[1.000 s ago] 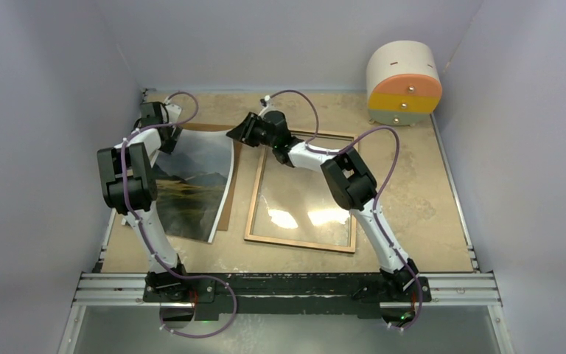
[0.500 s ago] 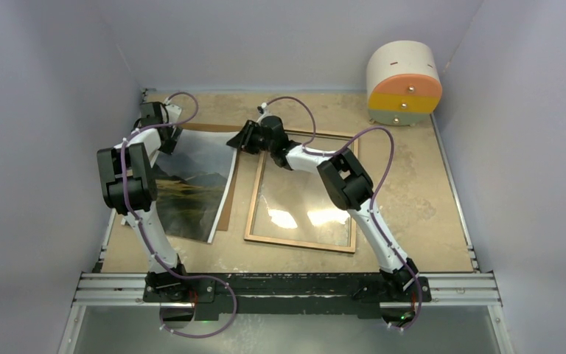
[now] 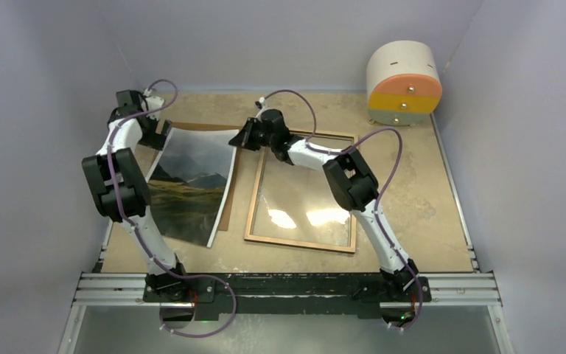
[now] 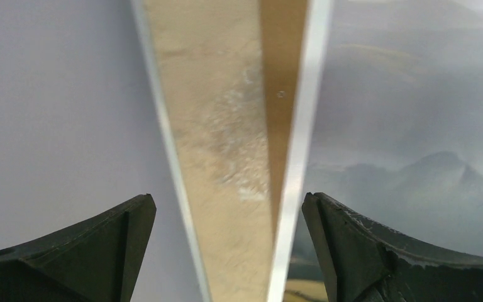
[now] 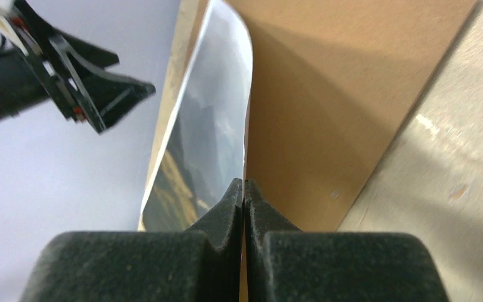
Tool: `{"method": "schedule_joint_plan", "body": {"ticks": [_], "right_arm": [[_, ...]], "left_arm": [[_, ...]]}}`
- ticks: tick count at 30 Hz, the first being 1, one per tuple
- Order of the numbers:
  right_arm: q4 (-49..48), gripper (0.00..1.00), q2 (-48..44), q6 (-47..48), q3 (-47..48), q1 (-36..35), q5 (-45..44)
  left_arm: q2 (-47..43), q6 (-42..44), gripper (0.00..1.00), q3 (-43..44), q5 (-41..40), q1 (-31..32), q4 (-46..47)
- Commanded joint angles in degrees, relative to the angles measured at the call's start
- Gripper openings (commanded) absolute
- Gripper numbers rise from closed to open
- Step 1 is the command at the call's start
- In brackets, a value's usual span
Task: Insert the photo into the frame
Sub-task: Pick up the photo at the center of the board, then turn over the photo from the photo frame.
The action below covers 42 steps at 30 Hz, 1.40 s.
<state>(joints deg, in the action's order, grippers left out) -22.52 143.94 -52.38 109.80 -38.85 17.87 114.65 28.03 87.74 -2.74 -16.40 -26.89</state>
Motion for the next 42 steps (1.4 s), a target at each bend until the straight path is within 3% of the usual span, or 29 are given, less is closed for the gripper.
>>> {"method": "schedule_joint_plan", "body": {"ticks": [1, 8, 10, 11, 15, 18, 21, 24, 29, 35, 40, 42], "right_arm": [[0.5, 0.00, -16.5, 5.1, -4.2, 1.6, 5.0], [12.4, 0.00, -40.5, 8.4, -14.7, 11.5, 11.8], [20.0, 0.00, -46.1, 9.8, -14.5, 16.3, 12.8], [28.9, 0.00, -48.5, 12.1, -13.0, 18.4, 10.8], [54.7, 0.00, -57.1, 24.7, -1.4, 20.9, -16.9], [64.8, 0.00, -60.8, 29.2, 5.8, 20.8, -32.7], [64.0, 0.00, -66.3, 33.2, 4.5, 20.9, -39.6], [66.1, 0.00, -67.4, 34.1, 5.7, 20.8, -39.0], [72.4, 0.00, -62.5, 34.7, 12.1, 19.2, -33.7], [80.8, 0.00, -50.2, 34.8, 16.1, 9.4, -38.6], [71.6, 0.00, -48.5, 26.0, 0.9, 8.5, -34.6], [66.2, 0.00, -48.9, 19.2, -6.7, 8.5, -28.0]], "left_arm": [[-9.9, -0.9, 0.97, 5.4, 5.0, -0.6, -6.4], [-15.0, -3.5, 0.99, 5.5, 10.3, -0.6, -9.9], [-15.3, -4.6, 1.00, 5.5, 10.7, -0.6, -10.1], [-15.4, -5.3, 1.00, 5.4, 10.9, -0.6, -10.0], [-16.5, -6.5, 1.00, 4.4, 12.6, -0.6, -9.3], [-17.0, -6.9, 1.00, 3.6, 14.2, -0.6, -8.9], [-17.2, -7.2, 1.00, 3.4, 14.8, -0.6, -9.0], [-17.6, -6.6, 1.00, 2.5, 15.0, -0.5, -9.1], [-18.5, -5.6, 1.00, 0.3, 14.3, -0.6, -8.4], [-18.3, -5.4, 1.00, -0.8, 14.0, -0.5, -8.3], [-18.4, -4.8, 1.00, -1.3, 13.2, -0.5, -7.9], [-18.4, -4.6, 1.00, -1.6, 12.9, -0.6, -7.7]]}}
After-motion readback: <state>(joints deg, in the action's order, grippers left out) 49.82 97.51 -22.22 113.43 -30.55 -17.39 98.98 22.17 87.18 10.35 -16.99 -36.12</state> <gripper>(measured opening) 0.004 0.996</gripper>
